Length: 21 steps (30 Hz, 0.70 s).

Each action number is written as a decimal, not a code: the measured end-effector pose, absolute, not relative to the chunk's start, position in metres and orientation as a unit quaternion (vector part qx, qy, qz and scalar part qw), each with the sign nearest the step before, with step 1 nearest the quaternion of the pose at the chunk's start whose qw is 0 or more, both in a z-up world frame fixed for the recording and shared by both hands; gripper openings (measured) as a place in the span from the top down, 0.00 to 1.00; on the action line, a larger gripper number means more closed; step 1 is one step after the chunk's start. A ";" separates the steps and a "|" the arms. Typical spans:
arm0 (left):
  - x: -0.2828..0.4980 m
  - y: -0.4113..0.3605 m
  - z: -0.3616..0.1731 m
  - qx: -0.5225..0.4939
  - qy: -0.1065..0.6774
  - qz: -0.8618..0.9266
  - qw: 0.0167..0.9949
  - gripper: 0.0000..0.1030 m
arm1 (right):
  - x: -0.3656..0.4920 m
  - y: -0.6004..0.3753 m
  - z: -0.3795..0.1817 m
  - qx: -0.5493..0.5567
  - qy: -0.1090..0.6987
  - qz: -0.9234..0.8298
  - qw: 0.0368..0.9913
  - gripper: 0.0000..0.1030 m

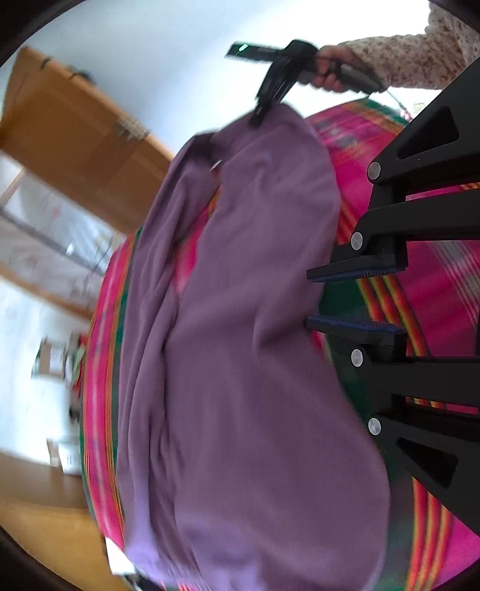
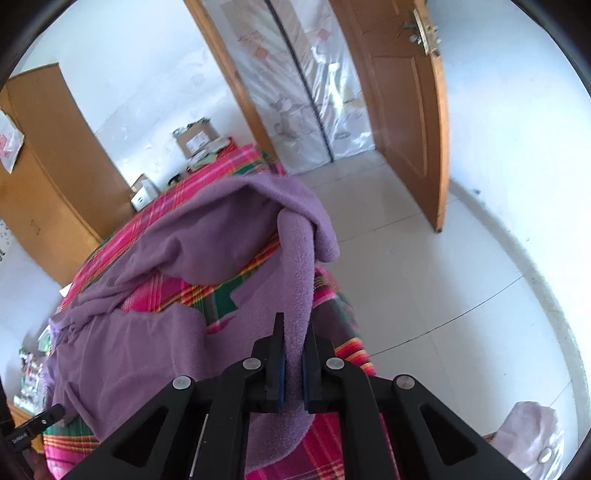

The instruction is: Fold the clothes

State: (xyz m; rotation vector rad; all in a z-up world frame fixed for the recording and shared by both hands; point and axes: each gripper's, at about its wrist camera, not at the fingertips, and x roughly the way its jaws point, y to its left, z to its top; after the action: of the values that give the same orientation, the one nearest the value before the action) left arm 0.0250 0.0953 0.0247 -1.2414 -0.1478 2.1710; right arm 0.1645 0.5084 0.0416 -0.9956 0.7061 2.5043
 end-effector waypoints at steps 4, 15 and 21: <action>0.023 0.028 0.030 -0.465 -0.105 0.842 0.252 0.81 | 0.167 0.505 0.046 -0.353 0.231 0.884 0.203 0.94; 0.009 -0.110 0.009 -0.471 -0.220 0.851 0.070 0.72 | 0.168 0.495 0.049 -0.369 0.194 0.867 0.273 0.93; 0.006 -0.137 -0.007 -0.496 -0.250 0.830 0.051 0.72 | 0.170 0.451 0.066 -0.359 0.110 0.878 0.299 0.81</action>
State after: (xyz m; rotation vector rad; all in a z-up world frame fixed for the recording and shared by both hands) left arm 0.0064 -0.1367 -0.0074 -1.5108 -0.7596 2.5253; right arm 0.1702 0.4508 0.0656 -0.9530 0.2919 2.3309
